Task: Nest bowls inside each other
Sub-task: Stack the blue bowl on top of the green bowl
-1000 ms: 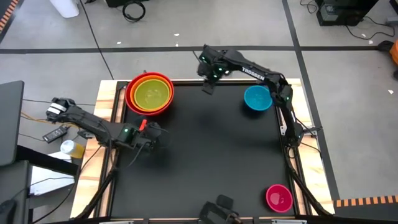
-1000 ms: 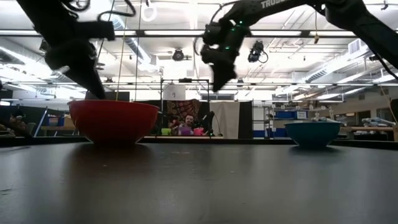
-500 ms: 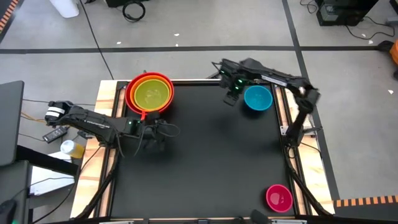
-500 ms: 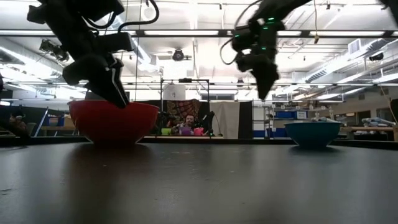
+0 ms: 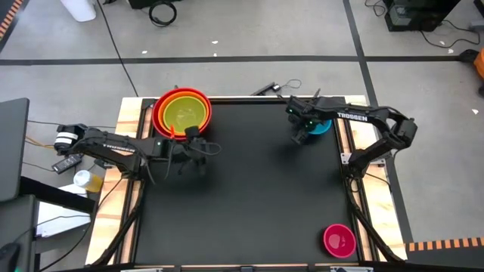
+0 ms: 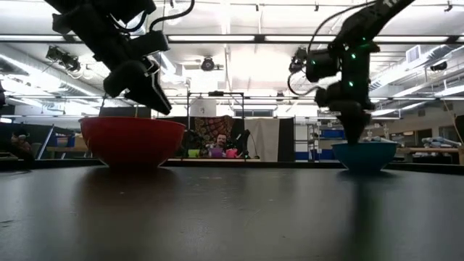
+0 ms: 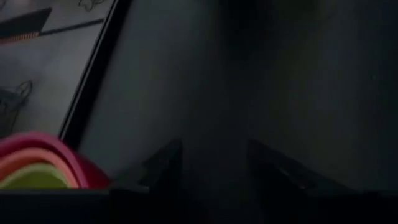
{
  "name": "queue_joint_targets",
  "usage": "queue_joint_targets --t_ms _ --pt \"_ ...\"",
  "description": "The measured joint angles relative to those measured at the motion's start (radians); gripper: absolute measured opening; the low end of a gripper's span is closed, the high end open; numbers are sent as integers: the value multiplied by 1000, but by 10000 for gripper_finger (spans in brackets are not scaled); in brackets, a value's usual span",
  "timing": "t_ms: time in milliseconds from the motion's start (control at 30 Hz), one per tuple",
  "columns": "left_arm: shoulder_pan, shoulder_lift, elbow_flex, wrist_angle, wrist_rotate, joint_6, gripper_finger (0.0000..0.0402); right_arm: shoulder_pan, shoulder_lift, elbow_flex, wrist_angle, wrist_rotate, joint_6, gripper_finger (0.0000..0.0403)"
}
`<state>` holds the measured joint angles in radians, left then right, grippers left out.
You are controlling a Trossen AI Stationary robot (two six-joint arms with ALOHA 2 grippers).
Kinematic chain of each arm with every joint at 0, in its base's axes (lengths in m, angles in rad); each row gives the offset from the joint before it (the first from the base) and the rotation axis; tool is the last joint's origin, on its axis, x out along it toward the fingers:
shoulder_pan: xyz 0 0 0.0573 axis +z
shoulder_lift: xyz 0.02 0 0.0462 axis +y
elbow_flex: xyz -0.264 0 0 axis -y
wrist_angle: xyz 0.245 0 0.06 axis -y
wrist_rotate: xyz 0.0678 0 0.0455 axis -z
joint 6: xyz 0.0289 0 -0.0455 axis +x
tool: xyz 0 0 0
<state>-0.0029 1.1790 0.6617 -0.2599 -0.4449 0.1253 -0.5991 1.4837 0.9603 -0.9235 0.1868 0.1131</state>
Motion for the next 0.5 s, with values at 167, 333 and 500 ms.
queue_joint_targets --t_ms 167,333,500 --pt "34 0 0 57 54 21 181 -12 0 -44 50 42 -9 145" --pt "54 0 0 57 70 20 181 -13 0 -53 109 62 -16 132" --pt "57 -2 0 7 58 17 181 -13 0 -54 187 -22 -65 33"
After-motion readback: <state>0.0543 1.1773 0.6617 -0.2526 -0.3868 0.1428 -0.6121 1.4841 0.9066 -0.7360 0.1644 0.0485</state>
